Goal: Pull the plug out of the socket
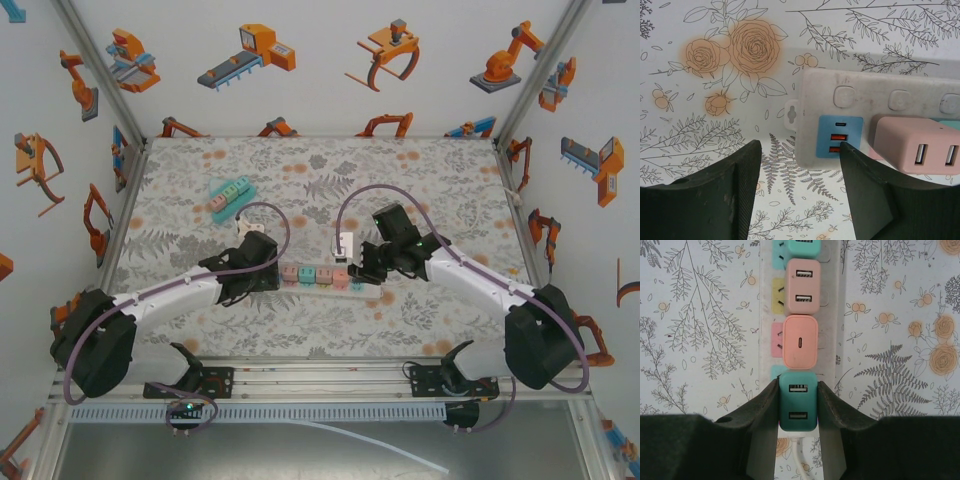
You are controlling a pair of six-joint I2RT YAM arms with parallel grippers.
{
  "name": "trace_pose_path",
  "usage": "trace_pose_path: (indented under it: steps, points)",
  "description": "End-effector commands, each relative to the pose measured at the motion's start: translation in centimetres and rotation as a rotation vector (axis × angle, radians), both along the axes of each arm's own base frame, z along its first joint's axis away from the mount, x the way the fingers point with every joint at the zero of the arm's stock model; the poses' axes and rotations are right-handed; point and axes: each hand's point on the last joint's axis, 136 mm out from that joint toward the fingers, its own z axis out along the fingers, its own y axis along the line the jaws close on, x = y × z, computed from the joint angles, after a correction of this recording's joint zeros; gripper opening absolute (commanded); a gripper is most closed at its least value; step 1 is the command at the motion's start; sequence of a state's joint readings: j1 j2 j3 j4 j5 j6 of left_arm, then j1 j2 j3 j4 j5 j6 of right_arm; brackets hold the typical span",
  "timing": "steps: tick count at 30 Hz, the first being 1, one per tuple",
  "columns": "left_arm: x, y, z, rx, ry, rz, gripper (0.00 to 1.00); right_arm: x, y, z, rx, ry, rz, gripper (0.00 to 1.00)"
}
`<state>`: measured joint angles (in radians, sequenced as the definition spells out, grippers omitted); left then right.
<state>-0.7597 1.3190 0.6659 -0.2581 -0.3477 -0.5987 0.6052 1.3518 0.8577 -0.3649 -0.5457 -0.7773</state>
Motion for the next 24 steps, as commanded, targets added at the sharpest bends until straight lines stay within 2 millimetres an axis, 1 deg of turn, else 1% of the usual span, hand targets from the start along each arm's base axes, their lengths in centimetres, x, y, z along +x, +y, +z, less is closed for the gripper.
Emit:
trace_pose_path:
  steps: [1,6,8,11,12,14,16,18,21,22,24]
  points:
    - [-4.2,2.9,-4.3,0.148,0.195,-0.033,0.6,0.8,2.0,3.6,0.138,-0.048,0.014,0.0]
    - [-4.7,1.7,-3.2,0.018,0.189,-0.018,0.6,2.9,1.8,6.2,0.192,-0.027,-0.174,0.0]
    - [-4.6,1.6,-2.6,-0.003,0.172,-0.012,0.6,4.1,1.5,7.6,0.237,0.001,-0.306,0.0]
    - [-4.1,1.6,-1.3,-0.007,0.141,-0.005,0.61,6.0,-0.2,9.3,0.301,0.094,-0.586,0.0]
    - [-3.8,1.6,-0.7,-0.005,0.125,-0.003,0.63,6.2,-0.8,9.6,0.318,0.128,-0.662,0.0]
    - [-3.5,1.6,0.3,-0.004,0.104,-0.008,0.65,6.3,-1.8,10.4,0.352,0.174,-0.763,0.0]
    - [-3.3,1.4,1.7,-0.015,0.079,-0.02,0.67,6.2,-3.3,11.2,0.403,0.237,-0.903,0.0]
    - [-3.0,1.0,3.5,-0.048,0.041,-0.039,0.68,5.9,-4.8,11.7,0.454,0.307,-1.039,0.0]
    - [-3.1,-0.4,6.3,-0.136,-0.02,-0.118,0.69,5.0,-6.9,11.4,0.512,0.425,-1.211,0.0]
    - [-3.4,-1.1,7.5,-0.18,-0.046,-0.161,0.7,4.5,-7.5,11.3,0.535,0.465,-1.262,0.0]
    - [-4.1,-2.9,9.9,-0.285,-0.104,-0.278,0.73,3.8,-8.5,10.2,0.576,0.545,-1.349,0.0]
